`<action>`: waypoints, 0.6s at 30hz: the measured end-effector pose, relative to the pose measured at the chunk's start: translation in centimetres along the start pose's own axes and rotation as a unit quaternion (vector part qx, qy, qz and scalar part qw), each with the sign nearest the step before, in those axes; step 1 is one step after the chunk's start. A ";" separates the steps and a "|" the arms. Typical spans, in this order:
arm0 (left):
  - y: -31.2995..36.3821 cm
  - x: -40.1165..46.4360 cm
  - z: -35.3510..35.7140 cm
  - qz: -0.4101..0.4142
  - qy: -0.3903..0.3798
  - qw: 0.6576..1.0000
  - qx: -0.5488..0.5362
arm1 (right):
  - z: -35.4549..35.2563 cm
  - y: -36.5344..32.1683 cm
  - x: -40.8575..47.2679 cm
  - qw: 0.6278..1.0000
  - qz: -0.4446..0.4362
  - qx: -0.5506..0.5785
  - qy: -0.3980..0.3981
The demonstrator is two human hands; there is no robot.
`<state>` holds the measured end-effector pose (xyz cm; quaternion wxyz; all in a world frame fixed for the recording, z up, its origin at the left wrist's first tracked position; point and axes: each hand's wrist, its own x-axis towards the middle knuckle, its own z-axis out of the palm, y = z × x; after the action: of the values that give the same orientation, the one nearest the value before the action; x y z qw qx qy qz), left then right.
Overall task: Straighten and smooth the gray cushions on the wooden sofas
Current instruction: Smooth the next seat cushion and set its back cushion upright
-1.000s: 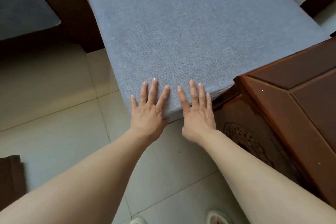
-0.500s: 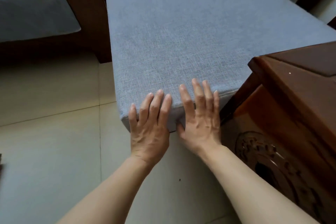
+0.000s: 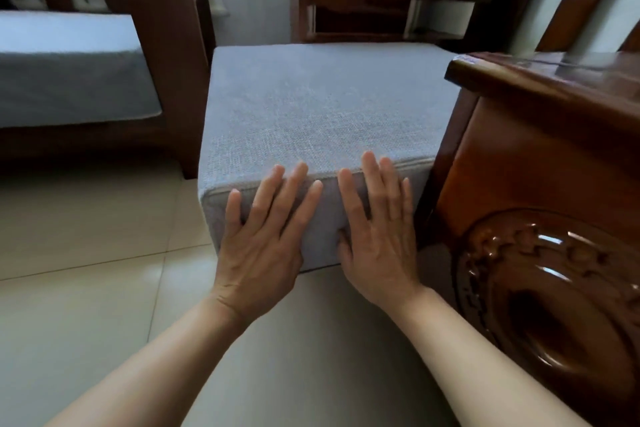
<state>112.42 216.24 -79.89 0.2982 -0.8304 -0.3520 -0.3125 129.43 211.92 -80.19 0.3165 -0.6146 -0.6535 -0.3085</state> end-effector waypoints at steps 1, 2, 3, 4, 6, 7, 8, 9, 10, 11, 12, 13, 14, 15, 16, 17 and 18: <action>0.1 -0.4 0.1 0.010 -0.004 1.000 0.005 | 0.2 0.1 -0.6 1.000 -0.001 -0.008 0.001; 0.3 -0.9 0.3 0.020 -0.011 1.000 0.008 | 0.3 0.2 -1.2 1.000 -0.001 -0.015 -0.003; 0.4 -1.4 0.6 0.027 -0.022 0.999 0.007 | 0.4 0.2 -1.8 1.000 -0.001 -0.018 -0.011; 0.6 -2.0 0.8 0.033 -0.034 0.999 0.005 | 0.4 0.4 -2.4 1.000 -0.003 -0.021 -0.023; 1.0 -2.8 1.3 0.036 -0.053 0.998 -0.001 | 0.6 0.8 -3.7 0.997 -0.013 -0.037 -0.059; 1.2 -3.1 1.6 0.033 -0.060 0.998 -0.005 | 0.8 1.2 -4.3 0.996 -0.019 -0.049 -0.077; 1.5 -3.2 1.8 0.028 -0.066 0.997 -0.008 | 1.1 1.6 -4.9 0.994 -0.026 -0.060 -0.091; 1.7 -3.4 2.0 0.021 -0.072 0.997 -0.009 | 1.4 1.8 -5.3 0.992 -0.030 -0.071 -0.098; 1.9 -3.4 2.4 0.015 -0.071 0.997 -0.007 | 1.9 2.1 -5.5 0.992 -0.034 -0.080 -0.097; 2.1 -3.4 2.8 0.010 -0.066 0.998 -0.004 | 2.5 2.2 -5.6 0.992 -0.035 -0.087 -0.086; 2.2 -3.5 3.3 0.008 -0.053 0.999 0.003 | 3.2 2.2 -5.6 0.993 -0.034 -0.091 -0.069; 2.4 -3.6 3.9 0.007 -0.037 0.999 0.012 | 3.9 2.2 -5.5 0.994 -0.031 -0.094 -0.047; 2.4 -3.7 4.4 0.005 -0.019 1.000 0.024 | 4.6 2.2 -5.4 0.995 -0.026 -0.095 -0.023; 2.5 -3.7 4.9 0.001 -0.003 0.999 0.036 | 5.3 2.1 -5.2 0.995 -0.021 -0.093 0.002; 2.5 -3.7 5.3 -0.002 0.009 0.999 0.046 | 5.9 2.1 -5.0 0.996 -0.013 -0.086 0.026; 2.6 -3.7 5.5 -0.004 0.018 0.998 0.053 | 6.4 2.1 -4.7 0.996 -0.005 -0.072 0.047; 2.5 -3.6 5.8 -0.006 0.023 0.998 0.058 | 6.9 2.1 -4.3 0.996 0.003 -0.058 0.062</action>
<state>114.12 217.45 -86.85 0.3519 -0.8019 -0.3678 -0.3128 131.47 214.89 -87.76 0.3209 -0.6134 -0.6118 -0.3827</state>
